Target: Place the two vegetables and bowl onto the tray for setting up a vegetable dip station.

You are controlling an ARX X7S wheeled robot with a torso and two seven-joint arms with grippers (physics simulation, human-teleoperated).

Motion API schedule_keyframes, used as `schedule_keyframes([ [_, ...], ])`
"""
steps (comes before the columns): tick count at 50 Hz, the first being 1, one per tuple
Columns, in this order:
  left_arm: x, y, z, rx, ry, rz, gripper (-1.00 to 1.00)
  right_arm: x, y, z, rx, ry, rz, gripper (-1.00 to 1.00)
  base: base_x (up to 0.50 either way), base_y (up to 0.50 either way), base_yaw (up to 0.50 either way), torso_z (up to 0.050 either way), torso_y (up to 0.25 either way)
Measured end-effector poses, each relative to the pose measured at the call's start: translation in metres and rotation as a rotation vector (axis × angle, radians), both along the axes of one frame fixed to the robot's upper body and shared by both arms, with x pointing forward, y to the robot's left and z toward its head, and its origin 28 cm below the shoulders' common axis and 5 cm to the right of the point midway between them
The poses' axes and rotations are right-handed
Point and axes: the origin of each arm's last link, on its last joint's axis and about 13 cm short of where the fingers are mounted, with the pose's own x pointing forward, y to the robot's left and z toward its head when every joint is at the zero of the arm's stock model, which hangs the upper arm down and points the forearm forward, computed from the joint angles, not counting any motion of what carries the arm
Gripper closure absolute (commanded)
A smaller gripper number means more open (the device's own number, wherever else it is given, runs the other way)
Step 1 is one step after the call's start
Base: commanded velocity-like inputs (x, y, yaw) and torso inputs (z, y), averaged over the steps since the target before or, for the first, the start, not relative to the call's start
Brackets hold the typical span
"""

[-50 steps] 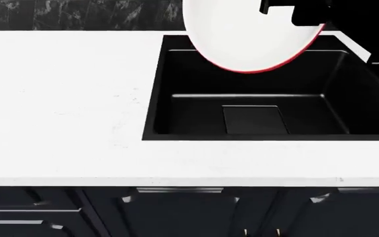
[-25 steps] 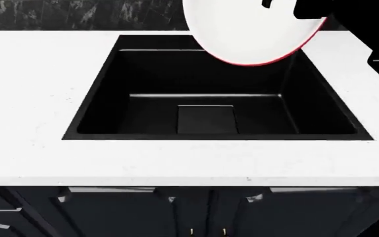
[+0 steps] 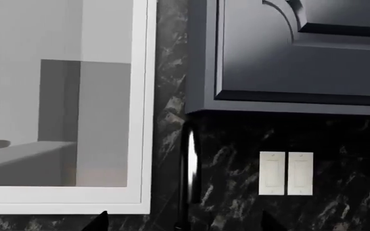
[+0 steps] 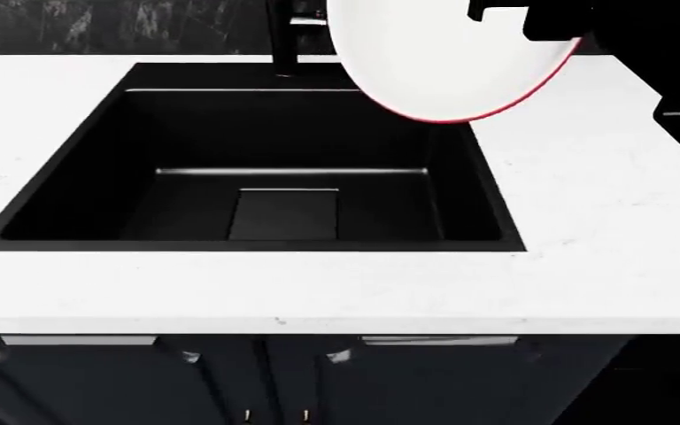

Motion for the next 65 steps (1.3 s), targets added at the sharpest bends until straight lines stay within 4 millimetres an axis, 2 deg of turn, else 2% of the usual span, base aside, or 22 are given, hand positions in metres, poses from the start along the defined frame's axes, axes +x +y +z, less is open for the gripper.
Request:
schedule_keyframes([
  [65,-0.0005,0.0000,0.0003,-0.001,-0.002,0.001,-1.00,0.0010,0.0011,-0.0005,-0.004,0.003,0.015,1.00,0.00,-0.50,0.00,0.000,0.001],
])
